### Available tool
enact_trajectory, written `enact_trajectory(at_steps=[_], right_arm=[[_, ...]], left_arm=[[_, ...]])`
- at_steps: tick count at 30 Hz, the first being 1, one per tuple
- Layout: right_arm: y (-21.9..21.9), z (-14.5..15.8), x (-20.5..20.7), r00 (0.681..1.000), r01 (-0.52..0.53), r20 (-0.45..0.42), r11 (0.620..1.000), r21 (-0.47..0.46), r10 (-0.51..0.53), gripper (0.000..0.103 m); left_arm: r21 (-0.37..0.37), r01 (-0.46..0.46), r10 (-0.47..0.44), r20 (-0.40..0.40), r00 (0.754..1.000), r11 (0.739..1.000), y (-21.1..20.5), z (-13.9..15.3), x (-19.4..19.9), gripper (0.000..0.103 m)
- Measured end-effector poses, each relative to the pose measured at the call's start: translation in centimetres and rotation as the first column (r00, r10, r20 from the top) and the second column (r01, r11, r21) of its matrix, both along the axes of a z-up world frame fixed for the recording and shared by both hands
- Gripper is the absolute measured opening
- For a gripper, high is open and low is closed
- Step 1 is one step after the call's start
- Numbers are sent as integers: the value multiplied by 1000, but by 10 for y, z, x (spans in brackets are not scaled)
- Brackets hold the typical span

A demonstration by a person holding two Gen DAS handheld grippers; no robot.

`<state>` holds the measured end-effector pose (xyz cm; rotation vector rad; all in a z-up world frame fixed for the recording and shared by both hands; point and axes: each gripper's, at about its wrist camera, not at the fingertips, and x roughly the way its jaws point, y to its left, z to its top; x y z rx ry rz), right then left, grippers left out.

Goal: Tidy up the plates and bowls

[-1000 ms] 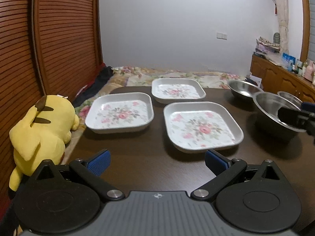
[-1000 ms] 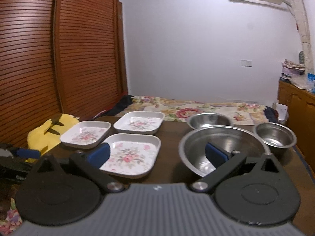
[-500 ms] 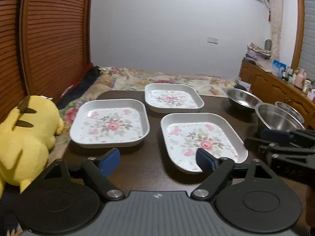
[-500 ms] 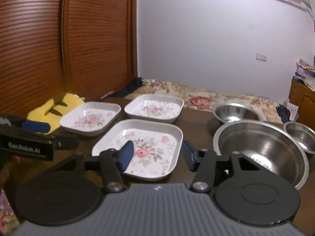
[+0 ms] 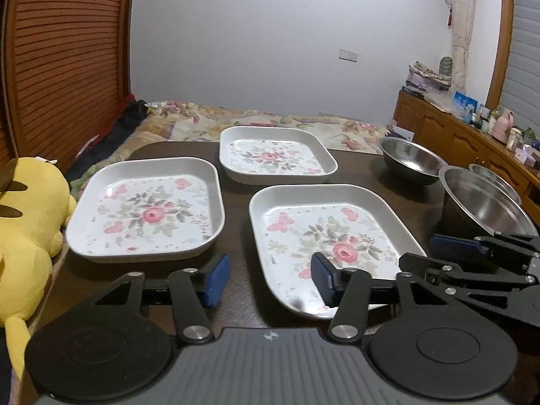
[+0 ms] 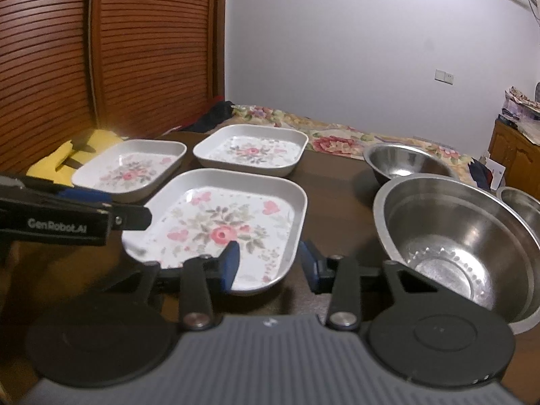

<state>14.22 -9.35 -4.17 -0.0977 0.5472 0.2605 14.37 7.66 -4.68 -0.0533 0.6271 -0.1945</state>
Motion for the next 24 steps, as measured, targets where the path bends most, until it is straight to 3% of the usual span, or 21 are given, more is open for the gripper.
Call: enact_trajectory(at_steps=[10,18,24], right_arm=[[-3,-8,15,999,19,-46,999,32,-17,34],[-7,-12,26,996,49,-76,996,70,-43,22],[-10,-13,27,996,46,-76,994,94,-39,21]], left_arm=[[22,-20,21,-33,999,1000,0,-8,16,23],[15,-11,12,-49,999,1000,2,-13,21,21],[7,9,-9,-36,999,1000,1,-14,18,14]])
